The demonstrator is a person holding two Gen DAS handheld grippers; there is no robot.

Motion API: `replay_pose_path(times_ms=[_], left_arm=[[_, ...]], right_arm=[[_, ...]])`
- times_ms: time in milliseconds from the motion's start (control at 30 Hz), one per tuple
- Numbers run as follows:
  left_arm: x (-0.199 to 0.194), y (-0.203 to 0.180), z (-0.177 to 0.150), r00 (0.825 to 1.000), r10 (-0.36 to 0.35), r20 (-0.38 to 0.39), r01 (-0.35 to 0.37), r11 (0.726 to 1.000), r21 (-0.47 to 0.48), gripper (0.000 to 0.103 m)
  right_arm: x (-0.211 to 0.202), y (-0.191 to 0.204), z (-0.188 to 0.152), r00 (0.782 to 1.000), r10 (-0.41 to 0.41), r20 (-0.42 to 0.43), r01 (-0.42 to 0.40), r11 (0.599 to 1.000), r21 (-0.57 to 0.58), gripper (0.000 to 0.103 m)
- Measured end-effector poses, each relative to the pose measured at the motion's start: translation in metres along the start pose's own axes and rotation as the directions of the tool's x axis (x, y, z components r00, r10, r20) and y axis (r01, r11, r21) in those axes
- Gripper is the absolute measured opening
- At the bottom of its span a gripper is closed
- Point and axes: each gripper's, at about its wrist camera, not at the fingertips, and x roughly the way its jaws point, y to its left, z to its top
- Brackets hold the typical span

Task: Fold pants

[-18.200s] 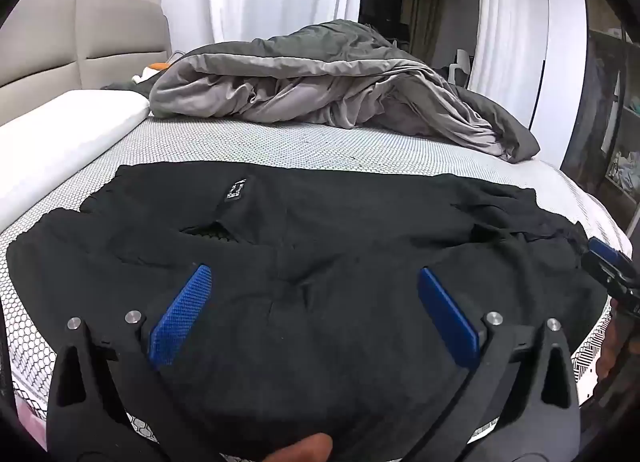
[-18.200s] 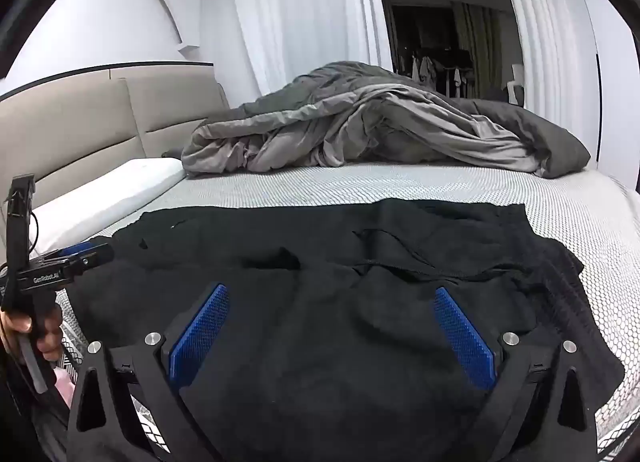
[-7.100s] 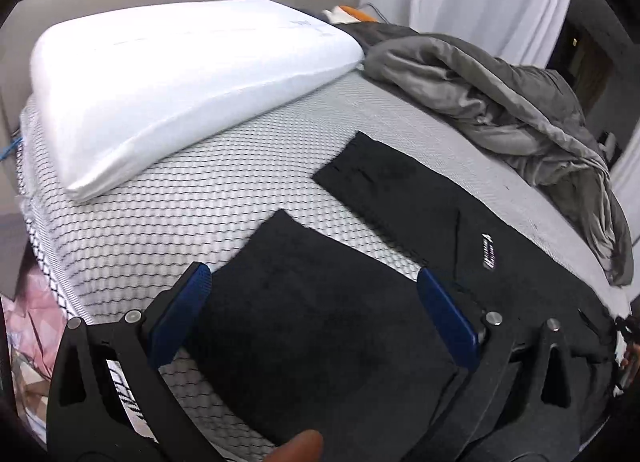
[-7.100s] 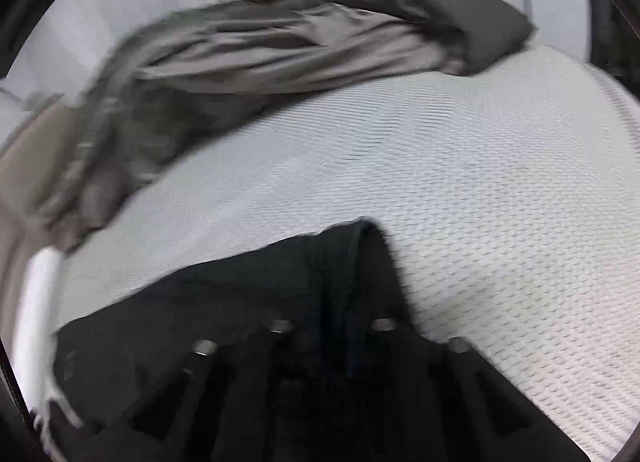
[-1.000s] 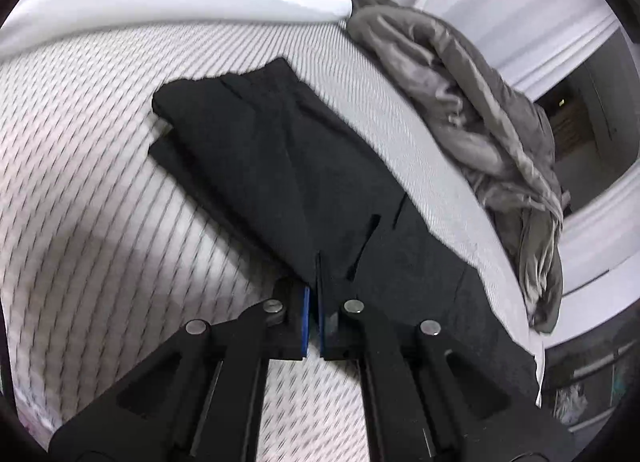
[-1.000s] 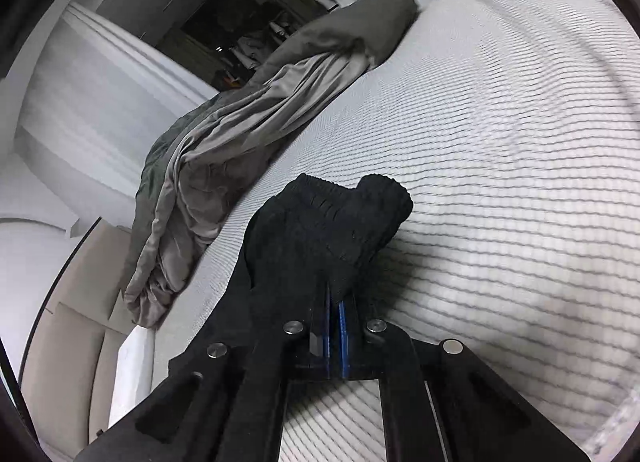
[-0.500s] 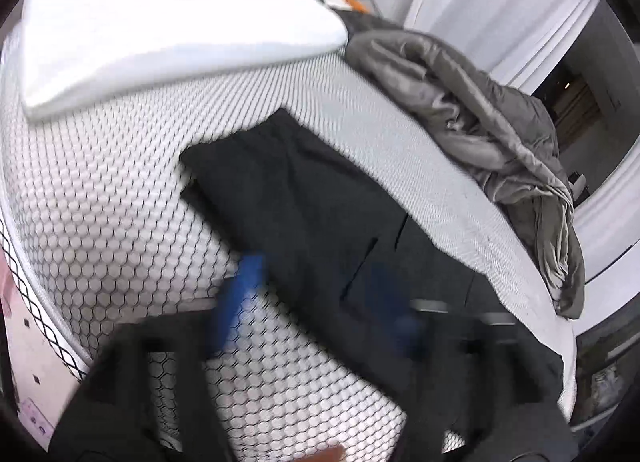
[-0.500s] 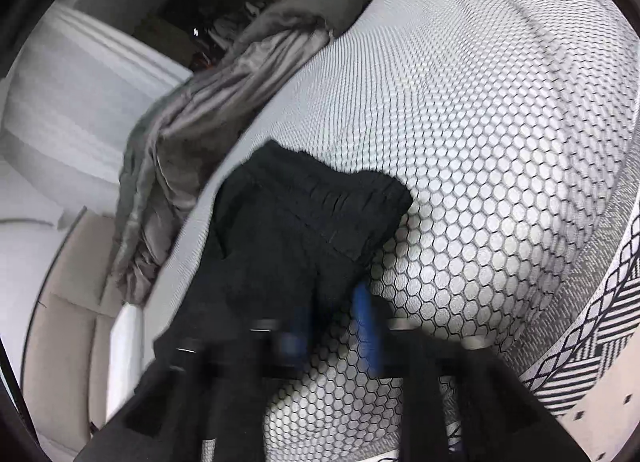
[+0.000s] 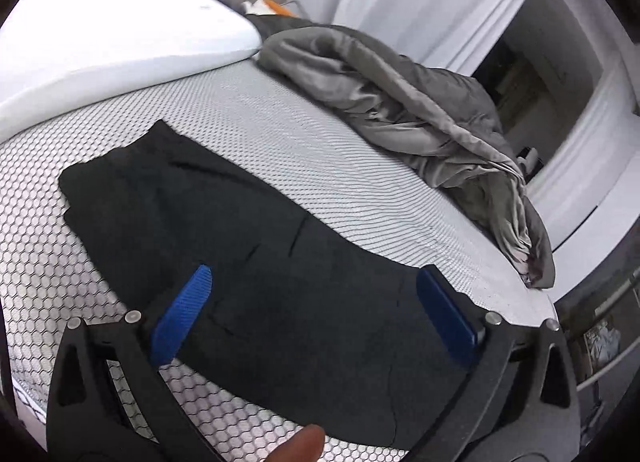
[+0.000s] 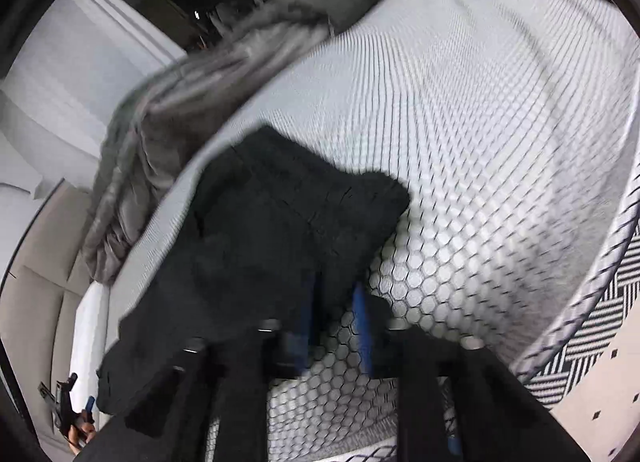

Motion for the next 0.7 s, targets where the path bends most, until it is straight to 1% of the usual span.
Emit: replay_pose_path(times_ms=[33,67,133,200,267,333,367,400,433,533,567,633,700], left_arm=[[0.001,-0.004,0.0,1.0,-0.007,-0.001,0.007,1.0,0.005,0.102],[0.002,-0.007,-0.001,1.0,-0.014,0.0,0.014,1.0,0.007,0.102],[0.005,-0.013,-0.002,1.0,-0.026,0.013,0.026,1.0,0.01,0.102],[0.012,-0.022,-0.003,0.999,-0.033,0.008,0.032,0.999,0.031,0.102],[0.026,-0.033,-0.001,0.999,-0.036,-0.024,0.037,0.998,0.054,0.102],[0.043,-0.045,0.005,0.997,-0.05,-0.056,0.053,0.997,0.056,0.102],[0.049,-0.049,0.007,0.997,-0.054,-0.057,0.057,0.997,0.049,0.102],[0.056,-0.055,0.01,0.996,-0.057,-0.062,0.06,0.997,0.043,0.102],[0.064,-0.061,0.011,0.996,-0.059,-0.069,0.063,0.997,0.048,0.102],[0.087,-0.08,0.012,0.993,-0.045,-0.112,0.058,0.992,0.115,0.102],[0.092,-0.084,0.01,0.992,-0.049,-0.114,0.064,0.989,0.137,0.102],[0.099,-0.09,0.006,0.991,-0.059,-0.121,0.077,0.985,0.156,0.102],[0.107,-0.091,0.001,0.986,-0.073,-0.147,0.097,0.981,0.166,0.102]], right_arm=[[-0.014,0.001,0.001,0.998,0.007,0.06,-0.007,1.0,-0.007,0.052],[-0.026,0.005,0.003,0.994,0.02,0.106,-0.016,0.999,-0.033,0.054],[-0.037,0.021,0.013,0.99,0.035,0.137,-0.02,0.994,-0.111,0.056],[-0.036,0.038,0.028,0.99,0.058,0.131,-0.032,0.982,-0.188,0.07],[-0.025,0.057,0.043,0.993,0.07,0.093,-0.047,0.972,-0.23,0.075],[-0.005,0.073,0.059,0.996,0.084,0.027,-0.073,0.956,-0.285,0.075],[0.0,0.075,0.064,0.997,0.072,0.023,-0.062,0.95,-0.305,0.075],[0.015,0.083,0.072,0.998,0.05,0.023,-0.04,0.945,-0.325,0.075],[0.029,0.085,0.079,1.0,0.011,0.029,0.0,0.941,-0.339,0.075],[0.07,0.096,0.089,0.999,-0.054,0.003,0.051,0.931,-0.362,0.075],[0.082,0.095,0.092,0.997,-0.071,-0.003,0.065,0.925,-0.375,0.075],[0.101,0.099,0.095,0.994,-0.105,0.001,0.096,0.907,-0.41,0.075],[0.114,0.102,0.097,0.99,-0.142,-0.014,0.122,0.892,-0.436,0.075]])
